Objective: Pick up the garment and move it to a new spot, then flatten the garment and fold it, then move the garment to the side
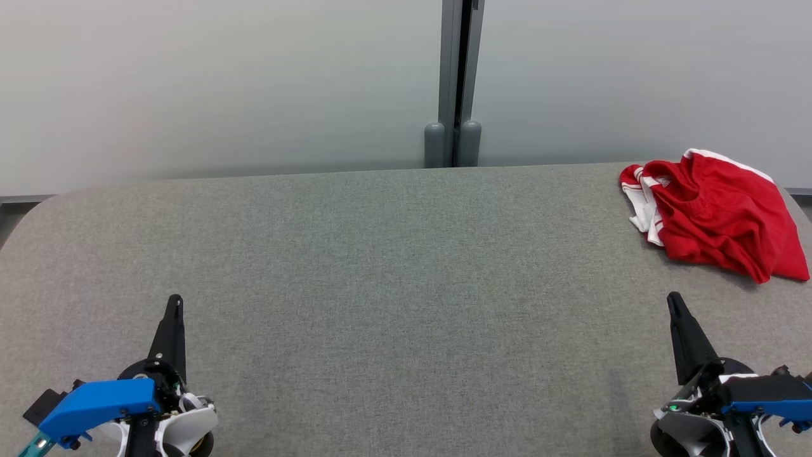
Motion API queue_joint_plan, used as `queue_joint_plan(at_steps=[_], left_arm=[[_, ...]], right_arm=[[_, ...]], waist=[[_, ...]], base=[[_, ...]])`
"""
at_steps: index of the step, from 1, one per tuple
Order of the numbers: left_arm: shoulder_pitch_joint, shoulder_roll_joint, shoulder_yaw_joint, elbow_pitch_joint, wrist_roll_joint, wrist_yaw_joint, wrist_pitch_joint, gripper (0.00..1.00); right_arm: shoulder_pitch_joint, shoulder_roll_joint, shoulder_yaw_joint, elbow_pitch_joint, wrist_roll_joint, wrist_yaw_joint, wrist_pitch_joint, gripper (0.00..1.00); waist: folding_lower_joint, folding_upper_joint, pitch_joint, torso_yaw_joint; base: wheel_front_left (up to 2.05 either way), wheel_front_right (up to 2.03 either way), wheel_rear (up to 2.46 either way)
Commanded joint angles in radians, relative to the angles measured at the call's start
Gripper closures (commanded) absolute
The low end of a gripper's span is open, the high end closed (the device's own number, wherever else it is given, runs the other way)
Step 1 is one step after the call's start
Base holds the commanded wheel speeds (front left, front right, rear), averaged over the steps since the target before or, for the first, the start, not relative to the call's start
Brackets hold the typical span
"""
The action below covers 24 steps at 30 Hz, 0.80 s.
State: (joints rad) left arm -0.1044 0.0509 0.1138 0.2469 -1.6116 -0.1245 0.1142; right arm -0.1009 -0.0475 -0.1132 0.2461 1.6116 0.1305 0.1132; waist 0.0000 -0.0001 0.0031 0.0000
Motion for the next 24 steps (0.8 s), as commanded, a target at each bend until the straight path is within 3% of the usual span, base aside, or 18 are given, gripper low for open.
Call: queue_joint_plan(at_steps=[1,24], left_arm=[[-0.009,-0.001,0.002,-0.003,-0.002,-0.011,0.004,1.00],[-0.009,-0.001,0.002,-0.004,-0.002,-0.010,0.004,1.00]], right_arm=[[-0.014,-0.005,-0.003,-0.003,0.002,0.000,0.005,1.00],[-0.014,-0.005,-0.003,-0.003,0.003,0.000,0.005,1.00]], waist=[[0.0000,0.0001,0.000,0.000],[0.0000,0.0001,0.000,0.000]], base=[[0.00,0.00,0.00],[0.00,0.00,0.00]])
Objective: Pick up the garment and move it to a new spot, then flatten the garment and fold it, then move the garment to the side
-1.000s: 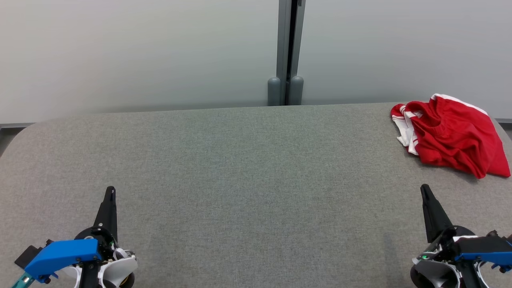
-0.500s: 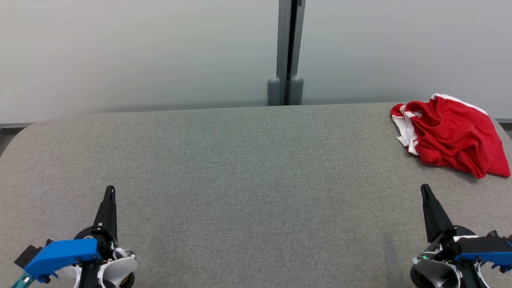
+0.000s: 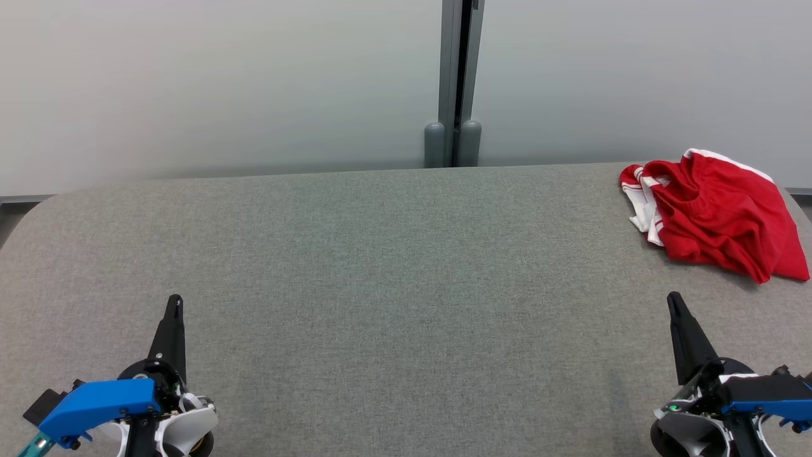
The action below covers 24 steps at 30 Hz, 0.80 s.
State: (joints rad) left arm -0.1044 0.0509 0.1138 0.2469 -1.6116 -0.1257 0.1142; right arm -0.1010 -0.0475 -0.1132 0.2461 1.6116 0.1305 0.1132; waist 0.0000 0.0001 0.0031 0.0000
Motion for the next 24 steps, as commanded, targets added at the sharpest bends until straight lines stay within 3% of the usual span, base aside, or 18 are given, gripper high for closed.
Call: queue_joint_plan(at_steps=[1,24], left_arm=[[-0.009,-0.001,0.002,-0.004,-0.002,-0.009,0.004,1.00],[-0.009,-0.001,0.002,-0.004,-0.003,-0.009,0.004,1.00]], right_arm=[[-0.014,-0.005,-0.003,-0.003,0.003,0.000,0.005,1.00],[-0.014,-0.005,-0.003,-0.004,0.003,0.000,0.005,1.00]], waist=[[0.0000,-0.0001,0.000,0.000],[0.0000,-0.0001,0.000,0.000]], base=[[0.00,0.00,0.00],[0.00,0.00,0.00]])
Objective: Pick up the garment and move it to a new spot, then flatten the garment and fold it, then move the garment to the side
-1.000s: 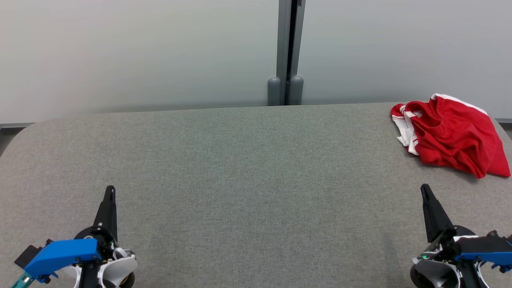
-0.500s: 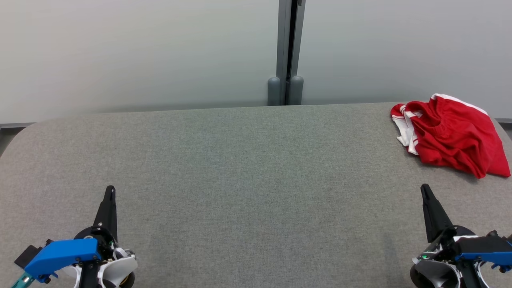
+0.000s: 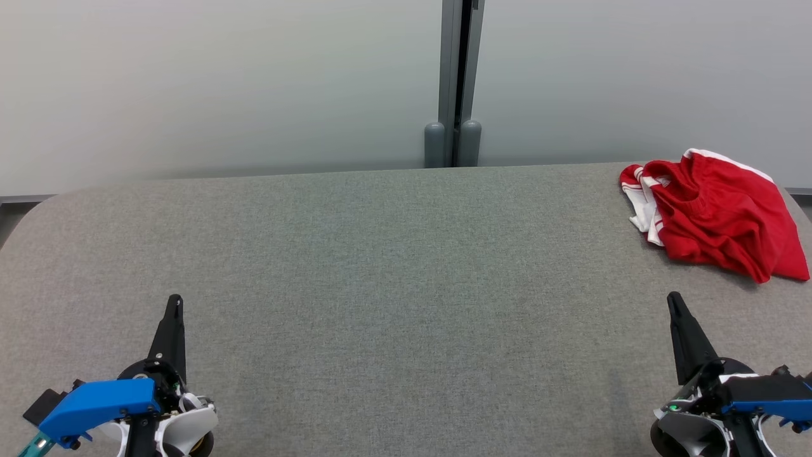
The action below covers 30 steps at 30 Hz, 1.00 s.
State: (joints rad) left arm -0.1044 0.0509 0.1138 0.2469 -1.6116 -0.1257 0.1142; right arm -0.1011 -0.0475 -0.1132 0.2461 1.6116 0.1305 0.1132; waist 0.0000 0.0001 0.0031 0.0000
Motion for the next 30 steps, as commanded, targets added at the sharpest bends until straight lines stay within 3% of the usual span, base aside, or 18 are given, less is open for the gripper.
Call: queue_joint_plan(at_steps=[1,30], left_arm=[[-0.009,-0.001,0.002,-0.004,-0.003,-0.009,0.004,1.00],[-0.009,-0.001,0.002,-0.004,-0.003,-0.009,0.003,1.00]], right_arm=[[-0.014,-0.005,-0.003,-0.004,0.003,0.000,0.005,1.00],[-0.014,-0.005,-0.003,-0.003,0.003,0.000,0.005,1.00]], waist=[[0.0000,-0.0001,0.000,0.000],[0.0000,-0.0001,0.000,0.000]], base=[[0.00,0.00,0.00],[0.00,0.00,0.00]])
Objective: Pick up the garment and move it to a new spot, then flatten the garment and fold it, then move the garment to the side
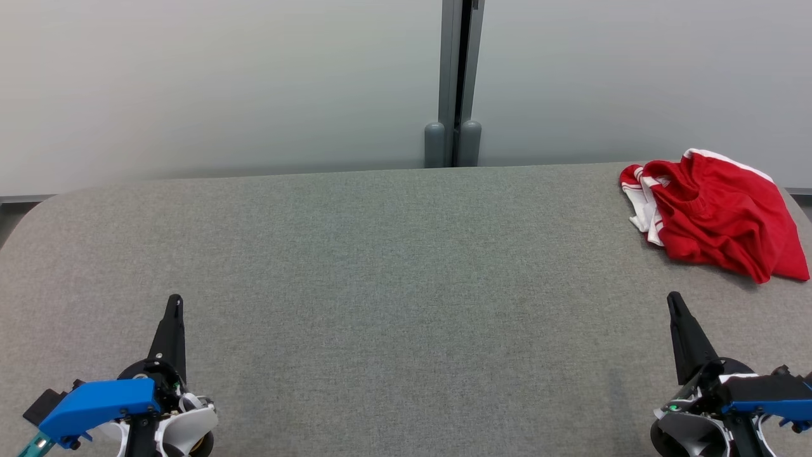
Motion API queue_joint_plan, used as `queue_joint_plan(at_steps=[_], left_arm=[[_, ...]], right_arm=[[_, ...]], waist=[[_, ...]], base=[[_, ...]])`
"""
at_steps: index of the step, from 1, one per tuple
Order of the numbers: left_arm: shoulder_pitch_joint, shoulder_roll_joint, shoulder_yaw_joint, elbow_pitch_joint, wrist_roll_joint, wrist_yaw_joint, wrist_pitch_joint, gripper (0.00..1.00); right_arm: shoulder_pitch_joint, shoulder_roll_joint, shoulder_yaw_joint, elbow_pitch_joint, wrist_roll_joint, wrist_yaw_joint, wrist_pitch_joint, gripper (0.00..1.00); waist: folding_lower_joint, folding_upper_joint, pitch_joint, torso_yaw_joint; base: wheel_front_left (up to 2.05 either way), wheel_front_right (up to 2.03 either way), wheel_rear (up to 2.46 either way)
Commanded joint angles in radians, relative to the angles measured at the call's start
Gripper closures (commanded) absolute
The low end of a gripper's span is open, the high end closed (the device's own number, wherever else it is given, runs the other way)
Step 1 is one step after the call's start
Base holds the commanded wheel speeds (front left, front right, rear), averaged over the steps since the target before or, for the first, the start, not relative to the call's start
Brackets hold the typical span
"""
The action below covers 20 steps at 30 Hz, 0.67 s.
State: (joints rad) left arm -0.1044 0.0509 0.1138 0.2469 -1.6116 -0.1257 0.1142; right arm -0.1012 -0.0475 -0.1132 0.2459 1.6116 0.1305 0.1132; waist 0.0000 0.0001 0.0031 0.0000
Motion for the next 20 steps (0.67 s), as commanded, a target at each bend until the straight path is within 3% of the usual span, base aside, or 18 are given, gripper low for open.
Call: queue_joint_plan(at_steps=[1,20], left_arm=[[-0.009,-0.001,0.002,-0.004,-0.003,-0.009,0.003,1.00],[-0.009,-0.001,0.001,-0.004,-0.003,-0.009,0.003,1.00]], right_arm=[[-0.014,-0.005,-0.003,-0.003,0.003,0.000,0.005,1.00],[-0.014,-0.005,-0.003,-0.003,0.003,0.000,0.005,1.00]], waist=[[0.0000,-0.0001,0.000,0.000],[0.0000,-0.0001,0.000,0.000]], base=[[0.00,0.00,0.00],[0.00,0.00,0.00]])
